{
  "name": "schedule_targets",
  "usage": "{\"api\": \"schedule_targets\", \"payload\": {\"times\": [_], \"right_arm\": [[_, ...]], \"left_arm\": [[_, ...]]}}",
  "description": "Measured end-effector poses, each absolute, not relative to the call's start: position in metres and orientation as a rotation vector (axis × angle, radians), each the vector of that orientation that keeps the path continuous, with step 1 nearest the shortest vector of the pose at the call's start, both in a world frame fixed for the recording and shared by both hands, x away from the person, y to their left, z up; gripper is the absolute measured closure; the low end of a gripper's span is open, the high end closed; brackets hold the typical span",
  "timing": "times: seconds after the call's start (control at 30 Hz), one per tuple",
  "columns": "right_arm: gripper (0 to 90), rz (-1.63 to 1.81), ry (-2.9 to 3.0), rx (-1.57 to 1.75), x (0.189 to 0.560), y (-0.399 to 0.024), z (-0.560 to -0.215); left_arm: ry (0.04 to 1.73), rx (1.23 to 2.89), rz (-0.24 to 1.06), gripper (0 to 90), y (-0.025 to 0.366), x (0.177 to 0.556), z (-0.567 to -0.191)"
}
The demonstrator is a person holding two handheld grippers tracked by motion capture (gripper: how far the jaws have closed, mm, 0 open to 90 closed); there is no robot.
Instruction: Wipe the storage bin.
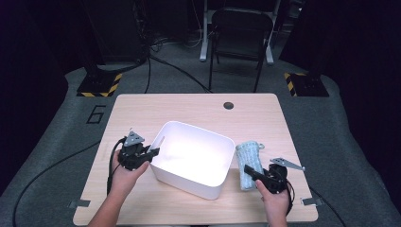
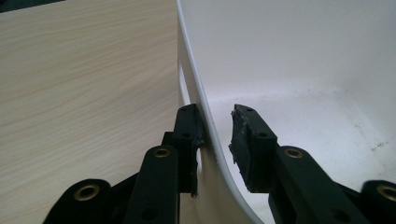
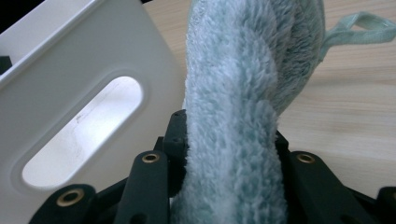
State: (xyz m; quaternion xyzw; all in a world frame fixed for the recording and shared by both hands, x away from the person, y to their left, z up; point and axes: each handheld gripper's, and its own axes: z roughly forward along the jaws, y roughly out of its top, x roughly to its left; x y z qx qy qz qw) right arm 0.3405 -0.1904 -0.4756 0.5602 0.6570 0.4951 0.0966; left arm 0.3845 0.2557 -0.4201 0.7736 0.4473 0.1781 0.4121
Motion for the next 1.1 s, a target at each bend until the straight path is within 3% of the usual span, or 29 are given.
{"api": "schedule_targets", "payload": {"times": [0.43, 0.9, 0.97, 1.0, 1.1], "right_arm": [[62.4, 1.275, 2.105, 1.696, 0.351, -0.173, -0.498], [47.5, 1.128, 2.115, 1.652, 0.352, -0.165, -0.494], [48.4, 1.121, 2.110, 1.648, 0.354, -0.165, -0.495], [57.2, 1.127, 2.134, 1.669, 0.358, -0.165, -0.498], [65.1, 1.152, 2.147, 1.661, 0.361, -0.165, -0.499]], "left_arm": [[1.128, 1.955, 0.443, 69.3, 0.254, 0.384, -0.421], [1.135, 1.947, 0.438, 68.3, 0.253, 0.384, -0.422], [1.135, 1.949, 0.439, 68.1, 0.253, 0.384, -0.422], [1.133, 1.956, 0.431, 68.0, 0.253, 0.383, -0.421], [1.135, 1.951, 0.433, 67.9, 0.253, 0.383, -0.422]]}}
